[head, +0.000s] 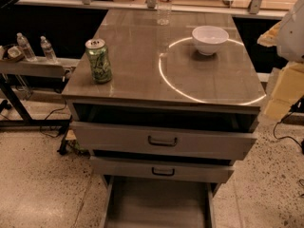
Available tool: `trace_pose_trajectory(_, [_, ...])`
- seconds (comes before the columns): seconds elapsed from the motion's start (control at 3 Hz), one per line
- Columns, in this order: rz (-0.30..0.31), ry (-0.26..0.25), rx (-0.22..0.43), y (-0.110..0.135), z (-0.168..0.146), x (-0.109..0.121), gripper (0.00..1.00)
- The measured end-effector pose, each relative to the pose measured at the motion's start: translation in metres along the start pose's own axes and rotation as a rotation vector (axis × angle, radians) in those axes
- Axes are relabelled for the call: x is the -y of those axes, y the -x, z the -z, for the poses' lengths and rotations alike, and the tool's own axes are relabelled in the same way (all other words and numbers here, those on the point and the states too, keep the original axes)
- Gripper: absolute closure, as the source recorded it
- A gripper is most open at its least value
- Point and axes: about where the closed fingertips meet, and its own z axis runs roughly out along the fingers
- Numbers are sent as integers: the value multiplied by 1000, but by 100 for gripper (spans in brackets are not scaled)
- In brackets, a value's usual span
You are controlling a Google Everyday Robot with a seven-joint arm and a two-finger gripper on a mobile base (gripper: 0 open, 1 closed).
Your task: Close bottom drawer
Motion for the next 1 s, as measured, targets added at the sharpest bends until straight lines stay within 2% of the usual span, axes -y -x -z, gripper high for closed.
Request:
trace_pose_trajectory(0.33, [0,0,0,0,0,0,0])
trace_pose_trajectory(0.67, [-32,-31,31,-36,-8,2,0])
trace_pose_trajectory(1.0, [-70,-49,77,-116,-36,-3,0])
